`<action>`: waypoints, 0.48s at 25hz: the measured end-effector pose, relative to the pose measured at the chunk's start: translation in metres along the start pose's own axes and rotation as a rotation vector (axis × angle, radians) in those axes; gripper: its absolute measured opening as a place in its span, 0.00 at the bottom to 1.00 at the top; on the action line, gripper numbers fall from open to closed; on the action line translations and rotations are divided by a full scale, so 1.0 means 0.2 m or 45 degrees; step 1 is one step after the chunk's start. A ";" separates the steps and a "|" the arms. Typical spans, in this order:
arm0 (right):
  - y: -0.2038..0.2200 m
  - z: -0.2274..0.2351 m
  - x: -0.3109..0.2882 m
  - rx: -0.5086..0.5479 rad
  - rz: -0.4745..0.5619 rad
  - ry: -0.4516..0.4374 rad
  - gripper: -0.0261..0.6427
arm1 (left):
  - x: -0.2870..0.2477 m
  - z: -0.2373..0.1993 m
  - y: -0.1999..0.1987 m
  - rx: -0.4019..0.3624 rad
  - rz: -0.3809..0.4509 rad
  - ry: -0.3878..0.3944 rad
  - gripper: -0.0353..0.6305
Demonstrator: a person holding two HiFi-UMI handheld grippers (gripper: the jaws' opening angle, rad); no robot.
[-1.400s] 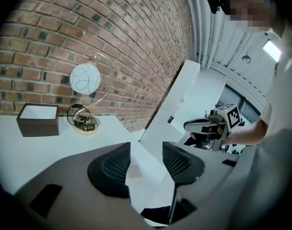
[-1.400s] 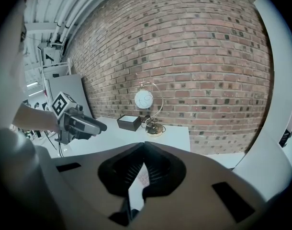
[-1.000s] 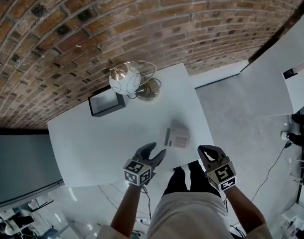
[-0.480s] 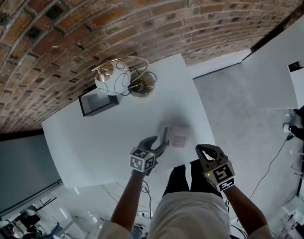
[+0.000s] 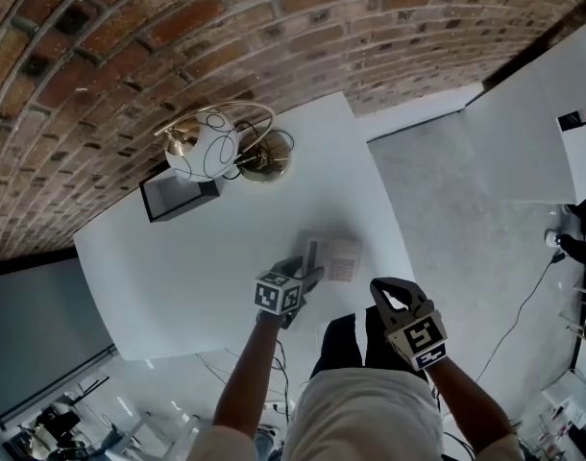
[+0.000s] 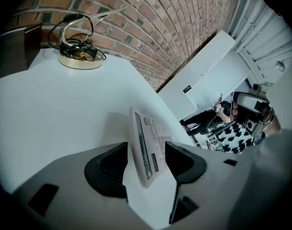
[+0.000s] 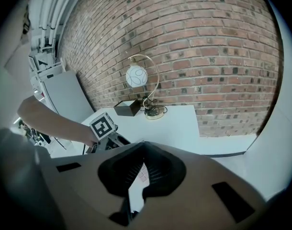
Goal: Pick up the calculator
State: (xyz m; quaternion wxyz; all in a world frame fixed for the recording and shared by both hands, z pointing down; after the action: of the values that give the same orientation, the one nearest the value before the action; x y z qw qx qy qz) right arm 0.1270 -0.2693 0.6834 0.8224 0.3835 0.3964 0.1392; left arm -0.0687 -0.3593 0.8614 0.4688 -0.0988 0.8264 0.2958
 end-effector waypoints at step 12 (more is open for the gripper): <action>0.07 0.00 -0.07 -0.038 -0.042 -0.026 0.06 | -0.12 -0.01 -0.01 0.093 -0.127 0.099 0.34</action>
State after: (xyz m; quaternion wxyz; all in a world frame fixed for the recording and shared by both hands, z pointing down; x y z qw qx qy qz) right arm 0.1194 -0.2673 0.7002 0.8343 0.3659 0.3922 0.1275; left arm -0.0568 -0.3644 0.8815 0.4538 -0.1339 0.8483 0.2376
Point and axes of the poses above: the fingertips, and each gripper's own axes: x backward along the fingers, z to its right, y out of its underside, the point moved 8 cm from there along x, backward along the fingers, and after that the axes turned 15 degrees about -y, right-handed, at the moved point
